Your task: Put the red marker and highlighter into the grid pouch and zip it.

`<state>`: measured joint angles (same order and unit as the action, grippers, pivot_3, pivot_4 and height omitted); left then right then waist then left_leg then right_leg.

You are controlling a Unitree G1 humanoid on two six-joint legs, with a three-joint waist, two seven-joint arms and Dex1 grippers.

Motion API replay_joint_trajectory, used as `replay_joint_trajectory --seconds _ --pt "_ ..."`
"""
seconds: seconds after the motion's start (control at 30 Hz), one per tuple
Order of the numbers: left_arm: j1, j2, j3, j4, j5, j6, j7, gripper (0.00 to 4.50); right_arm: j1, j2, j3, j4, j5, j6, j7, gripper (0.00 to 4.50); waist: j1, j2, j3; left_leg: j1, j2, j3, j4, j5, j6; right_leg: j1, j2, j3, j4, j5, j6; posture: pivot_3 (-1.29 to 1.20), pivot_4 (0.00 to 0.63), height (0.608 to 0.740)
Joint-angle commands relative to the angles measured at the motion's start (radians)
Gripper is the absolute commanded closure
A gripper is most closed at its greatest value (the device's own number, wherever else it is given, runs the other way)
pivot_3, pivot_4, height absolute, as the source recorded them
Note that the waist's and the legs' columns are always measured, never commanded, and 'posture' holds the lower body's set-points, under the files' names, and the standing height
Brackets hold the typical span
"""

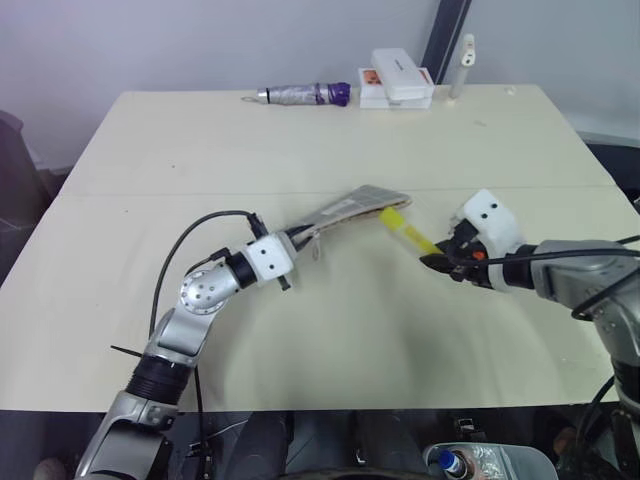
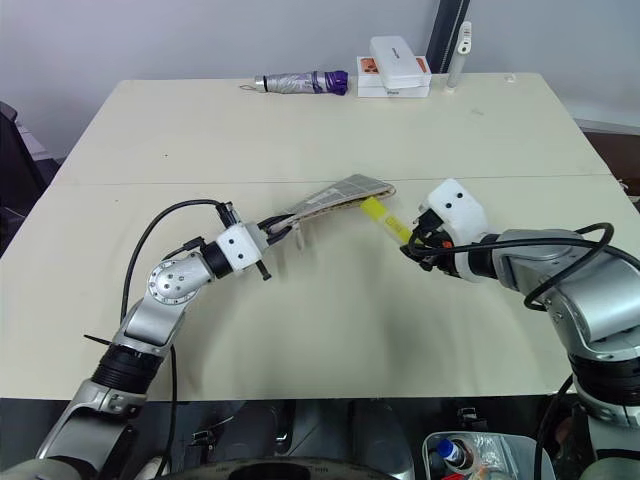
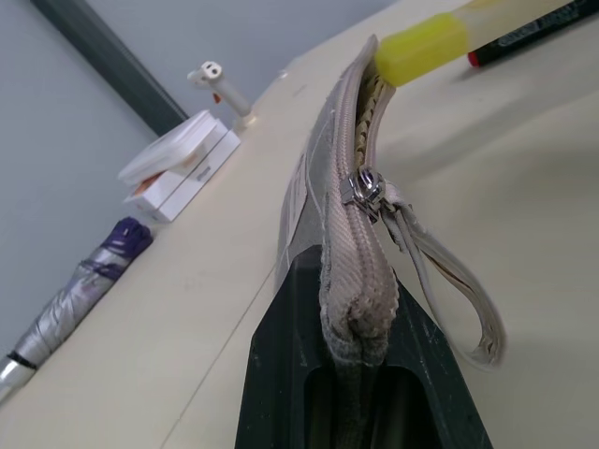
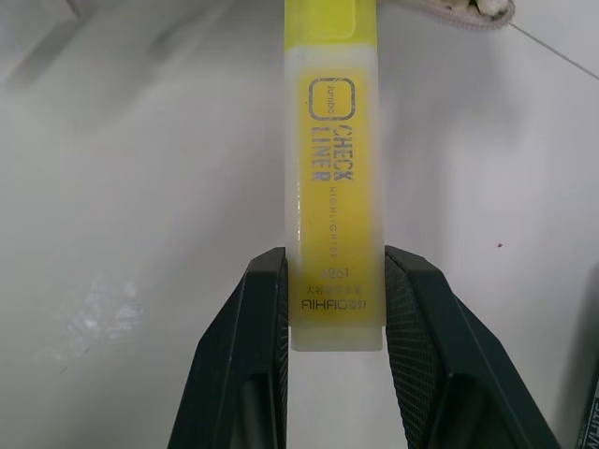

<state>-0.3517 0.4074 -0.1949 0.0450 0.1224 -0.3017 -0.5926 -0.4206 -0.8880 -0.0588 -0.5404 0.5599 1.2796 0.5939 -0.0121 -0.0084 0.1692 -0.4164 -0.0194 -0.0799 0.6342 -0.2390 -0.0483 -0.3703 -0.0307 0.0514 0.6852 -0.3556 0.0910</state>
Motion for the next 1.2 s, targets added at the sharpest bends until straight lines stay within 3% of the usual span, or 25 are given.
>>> replay_joint_trajectory --seconds 0.03,0.4,0.7,0.93,1.07,1.2 --pt "-0.002 0.017 -0.016 -0.044 0.013 -0.052 -0.01 4.5 -0.018 -0.009 0.001 0.007 -0.007 -0.023 0.004 3.66 0.0 0.0 0.0 0.0 0.0 0.0 0.0 0.0 0.0 0.0 0.0 0.0 0.0 0.0 0.0 0.0 0.15 0.74" --pt "-0.042 0.111 -0.105 0.002 0.117 -0.265 -0.069 4.5 -0.051 -0.057 0.151 -0.019 -0.032 -0.049 0.047 3.66 0.0 0.0 0.0 0.0 0.0 0.0 0.0 0.0 0.0 0.0 0.0 0.0 0.0 0.0 0.0 0.0 0.15 0.74" --pt "-0.087 0.15 -0.157 0.057 0.093 -0.391 -0.139 4.5 -0.108 -0.062 0.236 -0.02 -0.054 -0.092 0.098 3.66 -0.001 0.0 0.0 0.0 0.0 0.0 0.0 0.0 0.0 -0.001 0.0 0.0 0.0 0.0 0.0 0.0 0.15 0.74" --pt "-0.066 0.118 -0.1 0.054 0.023 -0.254 -0.12 4.5 -0.086 -0.106 0.113 -0.031 -0.028 -0.123 0.14 0.13 0.001 0.0 0.0 -0.001 0.0 0.0 0.0 0.0 0.0 -0.001 0.0 0.0 0.0 0.0 0.0 0.0 0.15 0.74" --pt "-0.048 0.054 -0.031 0.014 -0.033 -0.042 -0.05 4.5 -0.021 -0.156 -0.047 0.001 -0.003 -0.132 0.175 0.13 0.003 0.0 0.0 -0.002 0.0 0.0 0.001 0.0 0.0 -0.001 0.0 0.0 0.0 0.0 0.0 0.0 0.15 0.74" --pt "-0.044 0.003 0.004 -0.015 -0.026 0.084 0.011 4.5 0.064 -0.198 -0.089 0.11 -0.092 -0.179 0.125 0.13 0.001 0.0 0.0 -0.003 0.0 -0.002 0.004 0.0 0.0 0.0 0.0 -0.001 0.001 0.0 0.0 0.0 0.15 0.74"
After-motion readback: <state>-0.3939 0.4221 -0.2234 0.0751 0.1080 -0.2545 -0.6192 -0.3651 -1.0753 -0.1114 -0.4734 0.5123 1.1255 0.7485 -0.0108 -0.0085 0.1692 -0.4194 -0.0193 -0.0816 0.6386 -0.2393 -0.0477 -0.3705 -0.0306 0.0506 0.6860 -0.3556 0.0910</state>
